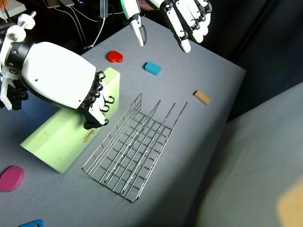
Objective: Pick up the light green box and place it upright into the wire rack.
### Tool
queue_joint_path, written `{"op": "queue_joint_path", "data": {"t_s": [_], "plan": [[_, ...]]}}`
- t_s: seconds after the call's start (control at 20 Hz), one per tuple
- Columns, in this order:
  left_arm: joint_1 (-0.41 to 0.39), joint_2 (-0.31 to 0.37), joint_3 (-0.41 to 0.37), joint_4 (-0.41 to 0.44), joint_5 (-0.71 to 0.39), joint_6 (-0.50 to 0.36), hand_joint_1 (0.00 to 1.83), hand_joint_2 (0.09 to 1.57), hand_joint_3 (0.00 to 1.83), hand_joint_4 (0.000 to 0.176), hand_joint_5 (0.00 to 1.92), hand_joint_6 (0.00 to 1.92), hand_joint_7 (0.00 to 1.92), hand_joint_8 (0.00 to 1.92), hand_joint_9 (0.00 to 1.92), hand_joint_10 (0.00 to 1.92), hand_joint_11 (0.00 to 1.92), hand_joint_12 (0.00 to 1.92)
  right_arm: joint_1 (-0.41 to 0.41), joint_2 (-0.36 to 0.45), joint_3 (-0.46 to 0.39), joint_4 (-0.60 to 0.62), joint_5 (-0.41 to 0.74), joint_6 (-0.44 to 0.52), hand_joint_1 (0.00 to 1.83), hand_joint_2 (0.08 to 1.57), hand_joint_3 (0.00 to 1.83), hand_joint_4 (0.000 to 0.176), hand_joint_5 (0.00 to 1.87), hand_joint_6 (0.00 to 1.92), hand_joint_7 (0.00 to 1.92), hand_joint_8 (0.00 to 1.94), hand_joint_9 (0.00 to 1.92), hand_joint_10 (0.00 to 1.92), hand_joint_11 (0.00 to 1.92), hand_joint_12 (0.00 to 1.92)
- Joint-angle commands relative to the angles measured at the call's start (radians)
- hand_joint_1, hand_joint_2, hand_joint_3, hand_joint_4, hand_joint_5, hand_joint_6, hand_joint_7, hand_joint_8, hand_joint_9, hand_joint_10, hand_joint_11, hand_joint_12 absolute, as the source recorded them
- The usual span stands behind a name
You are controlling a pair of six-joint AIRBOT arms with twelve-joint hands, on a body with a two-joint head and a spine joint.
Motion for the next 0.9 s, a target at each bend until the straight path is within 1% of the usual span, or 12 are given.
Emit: {"op": "queue_joint_path", "data": {"t_s": [0.0,0.1,0.15,0.25,0.3,0.35,0.4,0.45,0.5,0.55,0.75,0.85], "plan": [[-0.015,0.005,-0.002,0.087,-0.012,0.005,0.14,1.17,0.0,0.06,0.37,0.01,0.27,0.01,0.25,0.0,0.0,0.77,0.019,0.002,-0.005,-0.074,0.02,-0.001,1.36,1.15,0.0,0.0,0.79,1.07,0.93,1.07,0.91,1.28,0.81,1.4],[-0.015,0.005,-0.002,0.087,-0.012,0.005,0.14,1.17,0.0,0.06,0.37,0.01,0.27,0.01,0.25,0.0,0.0,0.77,0.029,0.012,-0.017,-0.074,0.021,-0.01,1.37,1.15,0.0,0.0,0.81,1.06,0.92,1.09,0.89,1.35,0.81,1.44],[-0.015,0.005,-0.001,0.087,-0.012,0.005,0.14,1.17,0.0,0.06,0.37,0.0,0.27,0.0,0.25,0.0,0.0,0.77,0.039,0.023,-0.028,-0.073,0.022,-0.018,1.36,1.16,0.0,0.0,0.77,1.1,0.89,1.12,0.88,1.37,0.8,1.44],[-0.015,0.005,0.0,0.087,-0.012,0.005,0.14,1.17,0.0,0.06,0.37,0.0,0.27,0.0,0.25,0.0,0.0,0.77,0.068,0.05,-0.051,-0.058,0.038,-0.026,1.36,1.16,0.0,0.0,0.76,1.11,0.89,1.12,0.88,1.37,0.79,1.44],[-0.015,0.005,0.0,0.087,-0.012,0.005,0.14,1.17,0.0,0.06,0.37,0.0,0.27,0.0,0.25,0.0,0.0,0.77,0.093,0.067,-0.061,-0.026,0.05,-0.041,1.36,1.17,0.0,0.0,0.75,1.11,0.88,1.13,0.89,1.37,0.79,1.44],[-0.015,0.005,0.0,0.086,-0.012,0.005,0.14,1.17,0.0,0.061,0.37,0.0,0.27,0.0,0.25,0.0,0.0,0.77,0.116,0.079,-0.065,0.009,0.057,-0.064,1.37,1.14,0.0,0.0,0.8,1.0,0.95,1.06,0.96,1.31,0.8,1.42],[-0.015,0.005,0.0,0.085,-0.012,0.005,0.14,1.17,0.0,0.061,0.37,0.0,0.27,0.0,0.25,0.0,0.0,0.77,0.134,0.087,-0.067,0.034,0.06,-0.081,1.37,1.14,0.0,0.0,0.8,1.0,0.95,1.06,0.96,1.31,0.8,1.42],[-0.015,0.005,0.001,0.083,-0.012,0.005,0.14,1.17,0.0,0.061,0.37,0.0,0.27,0.0,0.25,0.0,0.0,0.77,0.158,0.099,-0.069,0.066,0.064,-0.106,1.36,1.16,0.0,0.0,0.76,1.08,0.9,1.12,0.9,1.36,0.79,1.42],[-0.015,0.005,0.002,0.081,-0.012,0.005,0.14,1.17,0.0,0.06,0.37,0.0,0.27,0.01,0.26,0.01,0.0,0.78,0.185,0.109,-0.07,0.091,0.072,-0.136,1.37,1.14,0.0,0.0,0.8,1.01,0.94,1.07,0.94,1.34,0.79,1.43],[-0.015,0.005,0.002,0.081,-0.011,0.005,0.14,1.17,0.0,0.061,0.37,0.0,0.28,0.01,0.26,0.01,0.0,0.78,0.207,0.115,-0.071,0.093,0.074,-0.15,1.36,1.16,0.0,0.0,0.77,1.06,0.91,1.1,0.89,1.37,0.78,1.43],[-0.015,0.005,0.002,0.08,-0.011,0.005,0.16,1.17,0.0,0.06,0.38,0.0,0.27,0.0,0.25,0.0,0.0,0.77,0.298,0.142,-0.07,0.084,0.086,-0.184,1.36,1.17,0.0,0.0,0.75,1.09,0.89,1.13,0.87,1.4,0.78,1.44],[-0.015,0.005,0.001,0.08,-0.011,0.005,0.16,1.17,0.0,0.06,0.38,0.01,0.28,0.0,0.26,0.0,0.0,0.77,0.328,0.146,-0.07,0.034,0.094,-0.19,1.36,1.17,0.0,0.0,0.74,1.1,0.89,1.14,0.87,1.4,0.76,1.45]]}}
